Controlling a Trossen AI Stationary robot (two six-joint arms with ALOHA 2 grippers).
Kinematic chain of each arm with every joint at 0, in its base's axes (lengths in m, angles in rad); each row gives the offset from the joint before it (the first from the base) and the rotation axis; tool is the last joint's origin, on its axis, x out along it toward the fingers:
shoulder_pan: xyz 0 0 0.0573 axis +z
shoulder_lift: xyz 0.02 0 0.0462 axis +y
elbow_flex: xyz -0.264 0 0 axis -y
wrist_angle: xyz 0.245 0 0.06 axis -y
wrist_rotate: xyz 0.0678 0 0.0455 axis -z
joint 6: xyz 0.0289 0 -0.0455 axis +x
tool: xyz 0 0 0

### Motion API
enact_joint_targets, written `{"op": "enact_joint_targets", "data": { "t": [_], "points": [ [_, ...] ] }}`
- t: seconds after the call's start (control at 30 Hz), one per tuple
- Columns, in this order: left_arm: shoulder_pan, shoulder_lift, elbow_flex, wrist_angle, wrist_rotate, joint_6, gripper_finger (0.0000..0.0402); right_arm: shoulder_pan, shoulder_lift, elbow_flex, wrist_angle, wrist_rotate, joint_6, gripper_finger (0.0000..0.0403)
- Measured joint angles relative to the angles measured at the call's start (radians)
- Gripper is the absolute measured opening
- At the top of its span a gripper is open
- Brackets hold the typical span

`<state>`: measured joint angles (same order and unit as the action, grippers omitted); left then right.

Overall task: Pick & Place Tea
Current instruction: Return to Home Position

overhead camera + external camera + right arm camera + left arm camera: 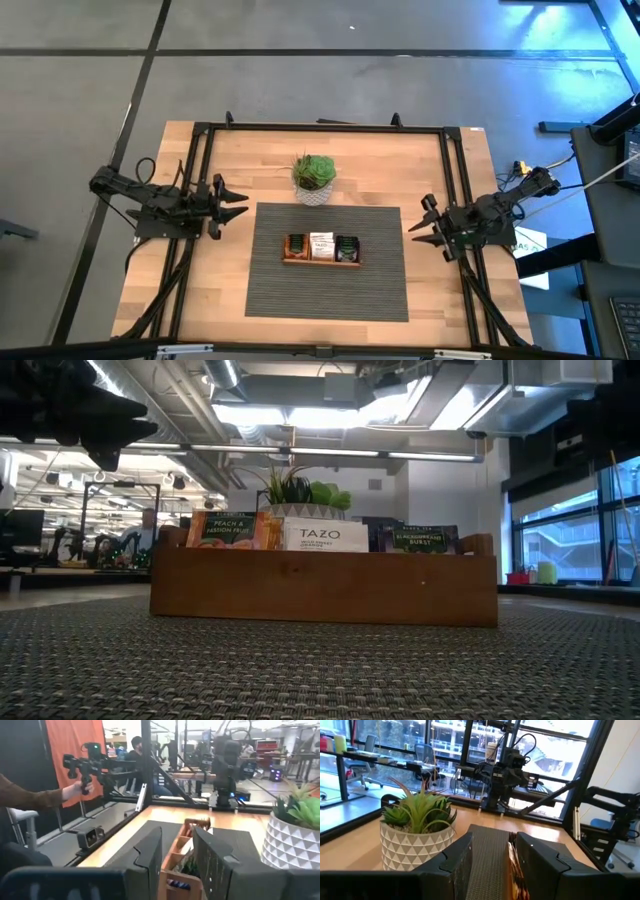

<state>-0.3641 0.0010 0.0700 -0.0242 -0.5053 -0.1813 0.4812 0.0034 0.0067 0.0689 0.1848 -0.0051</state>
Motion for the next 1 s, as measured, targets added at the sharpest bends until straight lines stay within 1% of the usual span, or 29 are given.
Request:
{"op": "enact_joint_targets", "data": {
  "t": [0.23, 0.37, 0.5, 1.0],
  "points": [
    [0.000, 0.000, 0.000, -0.003, -0.001, 0.016, 0.0148, 0.000, 0.001, 0.000, -0.015, 0.009, -0.006, 0.0113],
    [0.000, 0.000, 0.000, -0.003, -0.001, -0.019, 0.0148, 0.000, 0.001, 0.000, -0.015, 0.007, -0.069, 0.0113],
    [0.000, 0.000, 0.000, -0.003, 0.000, -0.023, 0.0148, 0.000, 0.001, 0.000, -0.015, 0.006, -0.109, 0.0113],
    [0.000, 0.000, 0.000, -0.003, 0.001, -0.024, 0.0148, 0.000, 0.001, 0.000, -0.015, 0.006, -0.106, 0.0113]
  ]
}}
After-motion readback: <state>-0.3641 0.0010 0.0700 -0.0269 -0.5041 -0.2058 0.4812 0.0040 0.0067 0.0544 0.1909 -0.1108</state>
